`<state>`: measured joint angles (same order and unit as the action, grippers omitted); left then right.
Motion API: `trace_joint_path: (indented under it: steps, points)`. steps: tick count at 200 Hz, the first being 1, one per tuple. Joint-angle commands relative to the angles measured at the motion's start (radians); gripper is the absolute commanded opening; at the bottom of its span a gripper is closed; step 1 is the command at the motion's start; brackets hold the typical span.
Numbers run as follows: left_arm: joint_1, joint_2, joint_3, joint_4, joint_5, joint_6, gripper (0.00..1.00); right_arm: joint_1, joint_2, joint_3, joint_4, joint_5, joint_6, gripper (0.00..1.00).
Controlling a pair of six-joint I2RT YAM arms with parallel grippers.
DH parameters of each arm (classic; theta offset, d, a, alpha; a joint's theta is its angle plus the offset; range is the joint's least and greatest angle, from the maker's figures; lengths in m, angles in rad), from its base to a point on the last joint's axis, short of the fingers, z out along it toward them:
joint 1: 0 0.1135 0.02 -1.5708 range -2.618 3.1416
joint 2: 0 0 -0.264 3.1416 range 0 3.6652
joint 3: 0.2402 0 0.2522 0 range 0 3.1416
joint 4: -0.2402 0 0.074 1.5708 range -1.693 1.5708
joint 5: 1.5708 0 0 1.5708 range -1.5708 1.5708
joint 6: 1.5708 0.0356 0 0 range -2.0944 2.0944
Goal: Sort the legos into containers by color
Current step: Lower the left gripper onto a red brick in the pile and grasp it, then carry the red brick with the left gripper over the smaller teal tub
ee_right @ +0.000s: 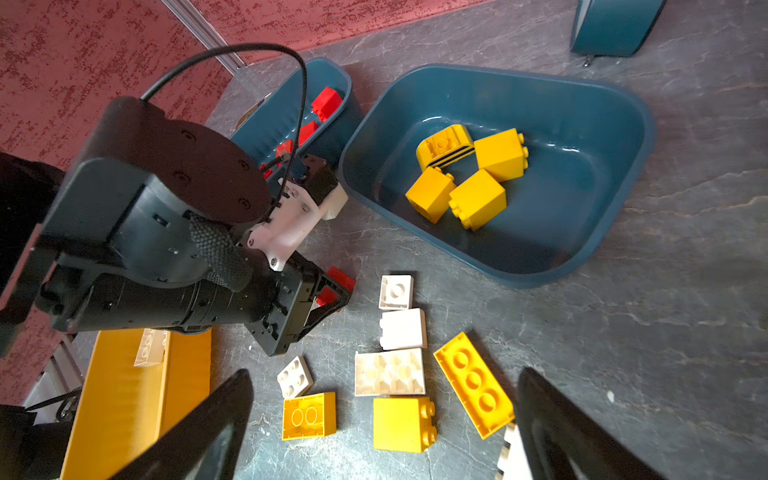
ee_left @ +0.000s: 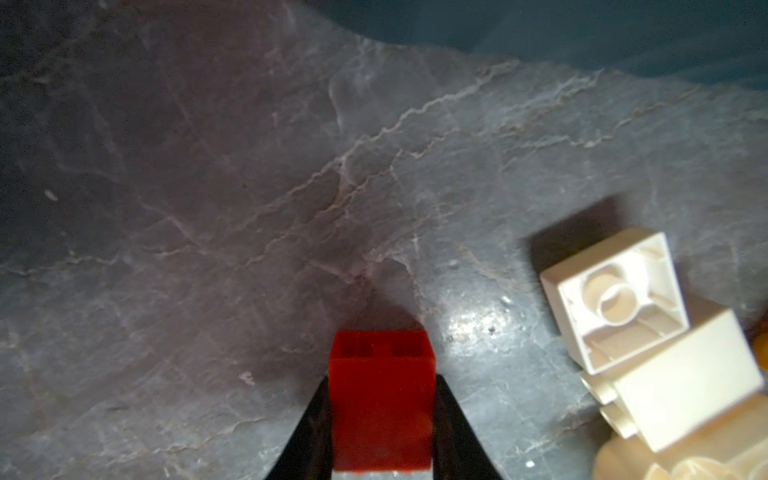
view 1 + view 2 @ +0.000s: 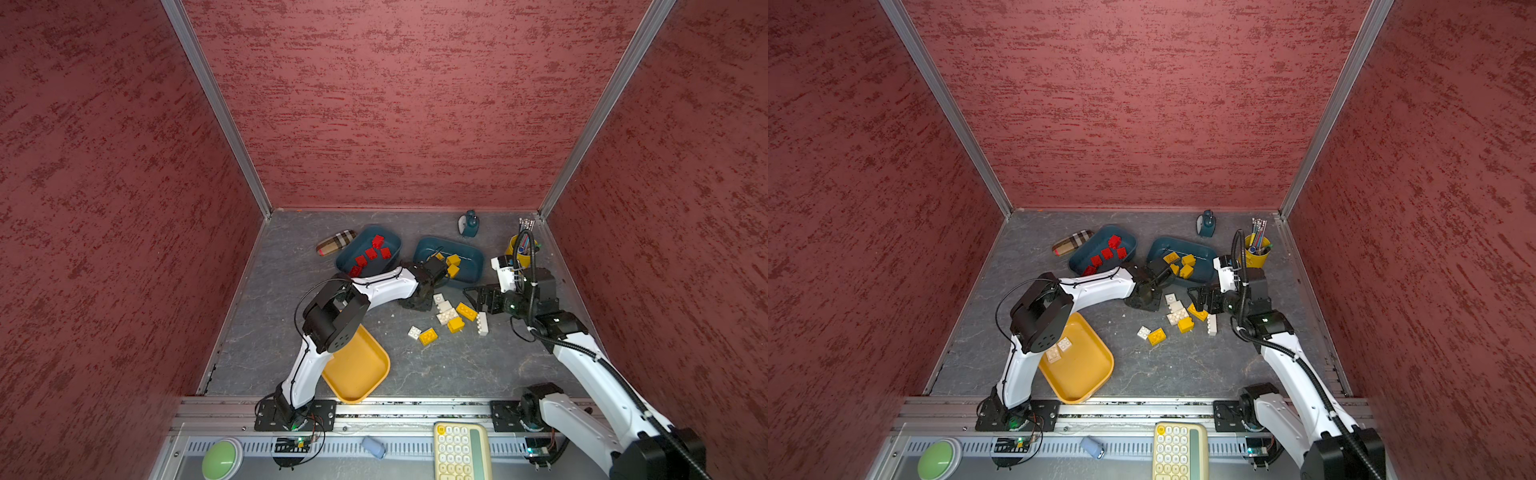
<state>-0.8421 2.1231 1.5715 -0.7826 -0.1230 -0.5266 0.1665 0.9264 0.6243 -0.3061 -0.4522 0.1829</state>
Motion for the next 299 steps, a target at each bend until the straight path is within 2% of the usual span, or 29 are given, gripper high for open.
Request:
trace_joint_path:
  steps: [1,71,136,170,198,225,271,289,299]
  points:
    - [0.017,-0.07,-0.009,-0.007,0.032,0.024,0.26,-0.002,-0.011,-0.008,0.007,-0.013,-0.009,0.99]
    - [0.048,-0.119,0.161,-0.045,0.124,0.153,0.27,-0.002,0.009,0.021,0.031,0.013,0.004,0.99]
    - [0.108,0.052,0.437,-0.046,0.174,0.313,0.28,-0.002,0.029,0.052,0.041,0.035,0.005,0.99]
    - [0.142,0.152,0.554,-0.053,0.183,0.352,0.27,-0.005,0.032,0.058,0.035,0.048,-0.002,0.99]
    - [0.156,0.201,0.613,-0.071,0.191,0.364,0.28,-0.005,0.032,0.06,0.03,0.055,-0.008,0.99]
    - [0.155,0.19,0.607,-0.09,0.186,0.374,0.28,-0.006,0.034,0.06,0.027,0.057,-0.011,0.99]
    - [0.189,0.126,0.529,-0.137,0.063,0.444,0.27,-0.006,0.057,0.063,0.037,0.026,-0.011,0.99]
    - [0.2,0.09,0.476,-0.145,-0.071,0.5,0.27,-0.006,0.058,0.064,0.038,0.02,-0.013,0.99]
    - [0.221,0.067,0.449,-0.148,-0.084,0.507,0.28,-0.006,0.06,0.062,0.039,0.018,-0.013,0.99]
